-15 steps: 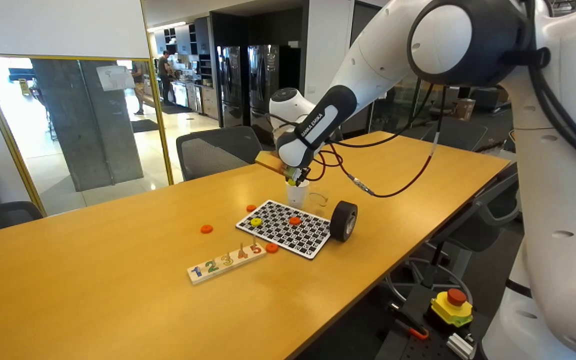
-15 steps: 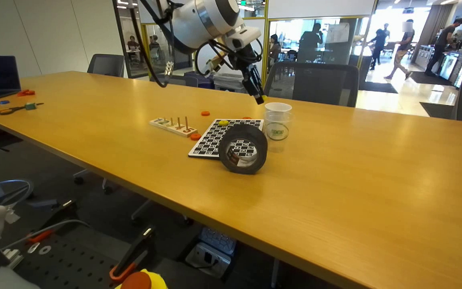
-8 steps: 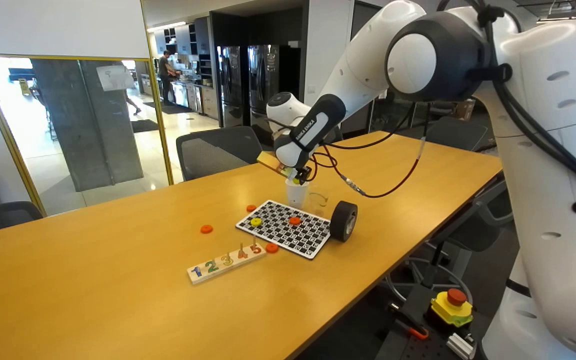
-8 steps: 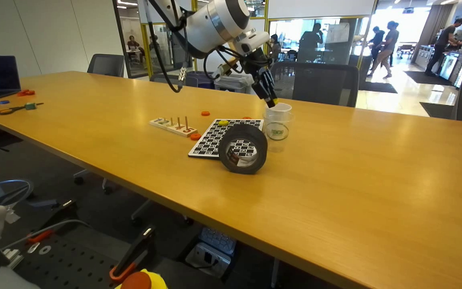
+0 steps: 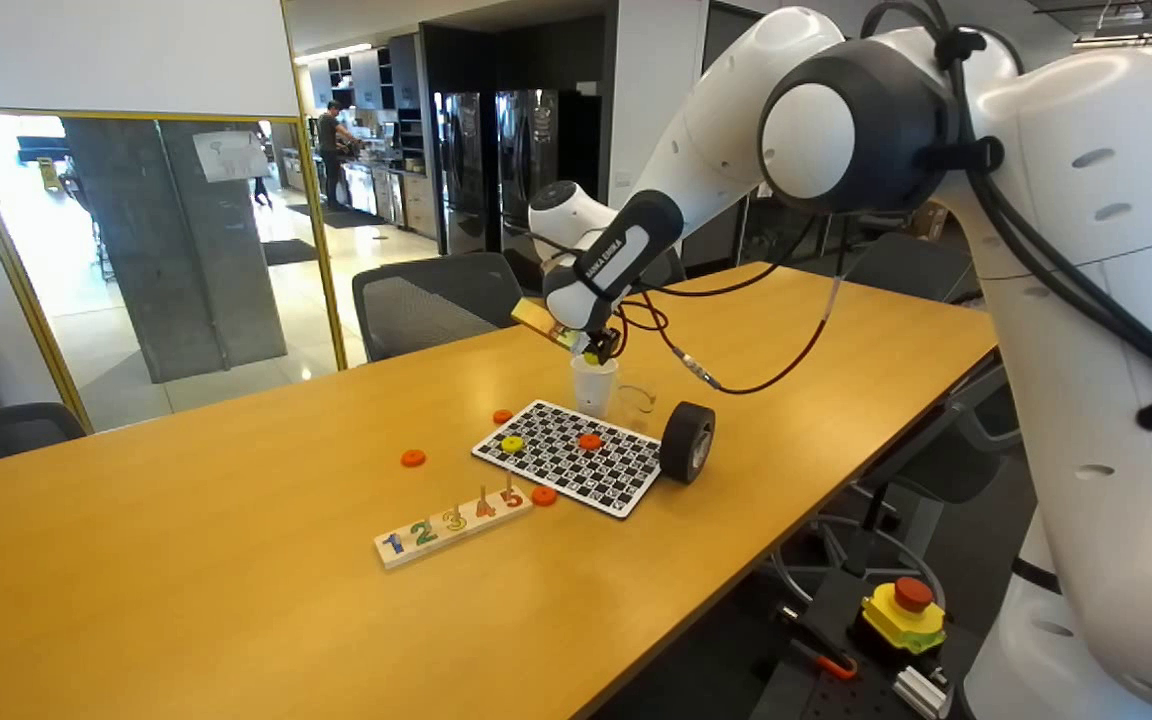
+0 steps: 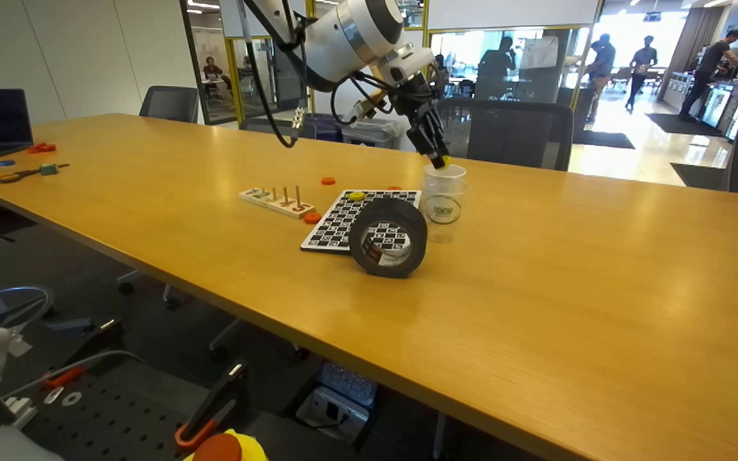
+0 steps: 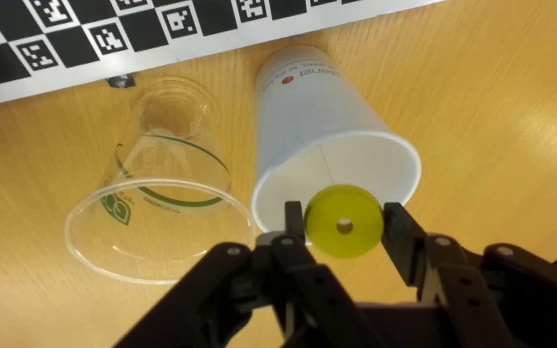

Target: Put the yellow circles into the white cup and the orange circles into the transparent cup.

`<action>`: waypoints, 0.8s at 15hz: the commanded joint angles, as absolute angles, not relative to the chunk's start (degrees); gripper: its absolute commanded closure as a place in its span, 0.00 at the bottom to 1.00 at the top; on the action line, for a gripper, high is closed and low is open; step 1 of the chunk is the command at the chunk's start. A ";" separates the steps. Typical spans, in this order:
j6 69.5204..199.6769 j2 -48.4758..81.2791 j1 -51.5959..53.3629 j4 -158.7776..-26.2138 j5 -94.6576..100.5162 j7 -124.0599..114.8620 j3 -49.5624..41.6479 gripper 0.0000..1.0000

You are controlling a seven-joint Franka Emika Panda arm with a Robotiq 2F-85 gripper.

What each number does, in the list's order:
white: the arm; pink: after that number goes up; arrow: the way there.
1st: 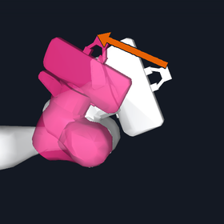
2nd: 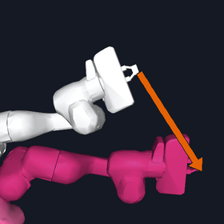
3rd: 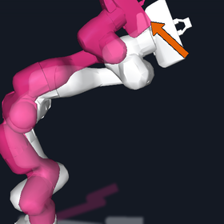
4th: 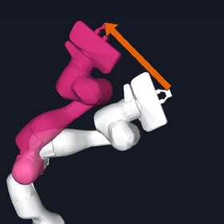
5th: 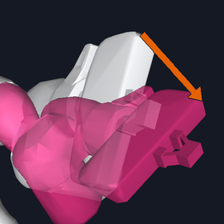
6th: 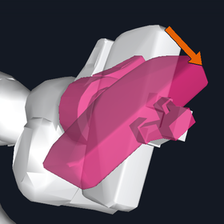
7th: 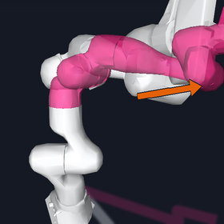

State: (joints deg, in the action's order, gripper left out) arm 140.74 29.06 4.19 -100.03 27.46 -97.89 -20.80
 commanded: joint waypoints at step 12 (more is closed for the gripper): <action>143.18 20.43 2.90 -109.06 22.25 -90.77 -12.83 0.00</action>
State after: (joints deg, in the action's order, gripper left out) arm 140.93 26.76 4.42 -102.43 25.62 -95.96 -15.82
